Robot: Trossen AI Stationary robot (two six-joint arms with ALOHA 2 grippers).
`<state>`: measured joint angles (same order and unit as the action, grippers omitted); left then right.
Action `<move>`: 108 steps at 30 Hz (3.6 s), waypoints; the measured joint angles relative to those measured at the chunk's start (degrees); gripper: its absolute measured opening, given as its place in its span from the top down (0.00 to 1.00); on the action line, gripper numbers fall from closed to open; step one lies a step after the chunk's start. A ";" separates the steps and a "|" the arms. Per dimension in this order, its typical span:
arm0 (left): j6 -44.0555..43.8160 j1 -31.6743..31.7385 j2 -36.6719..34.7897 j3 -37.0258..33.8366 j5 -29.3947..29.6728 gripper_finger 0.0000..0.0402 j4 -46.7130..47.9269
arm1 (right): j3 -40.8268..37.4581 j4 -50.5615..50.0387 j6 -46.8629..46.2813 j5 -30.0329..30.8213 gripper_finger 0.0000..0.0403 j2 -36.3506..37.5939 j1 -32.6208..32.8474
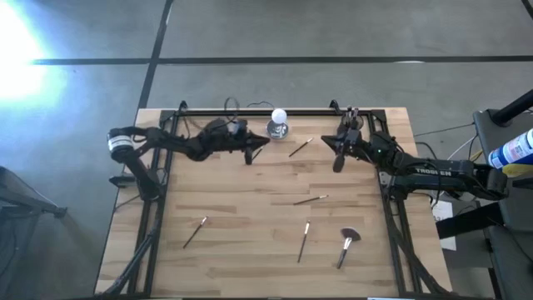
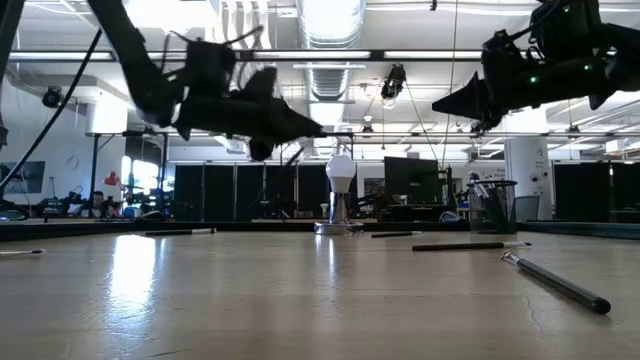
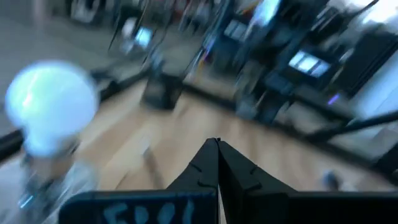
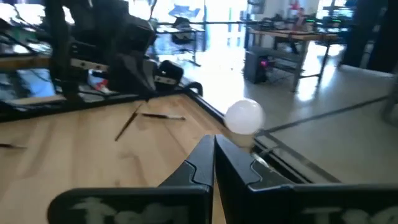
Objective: Put items in baskets/containers
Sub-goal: Put the black lash brush into the black pen holder
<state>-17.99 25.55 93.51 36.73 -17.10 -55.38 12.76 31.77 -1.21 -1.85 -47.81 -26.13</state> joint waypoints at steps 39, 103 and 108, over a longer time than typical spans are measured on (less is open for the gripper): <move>1.94 -4.33 0.74 -0.33 -2.89 1.00 -22.66 | 31.11 15.50 -13.50 -14.25 0.57 -44.97 7.15; 6.07 -3.04 -5.81 -7.00 -3.64 0.84 -11.61 | 20.95 -34.19 -7.33 10.22 0.97 -17.36 -31.93; 6.05 -3.04 -5.79 -7.00 -3.63 0.84 -11.51 | 21.21 -34.88 -9.27 9.44 0.94 -19.03 -31.95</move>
<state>-11.94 22.50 87.72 29.74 -20.73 -66.89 33.98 -3.11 -10.48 7.59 -66.84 -58.08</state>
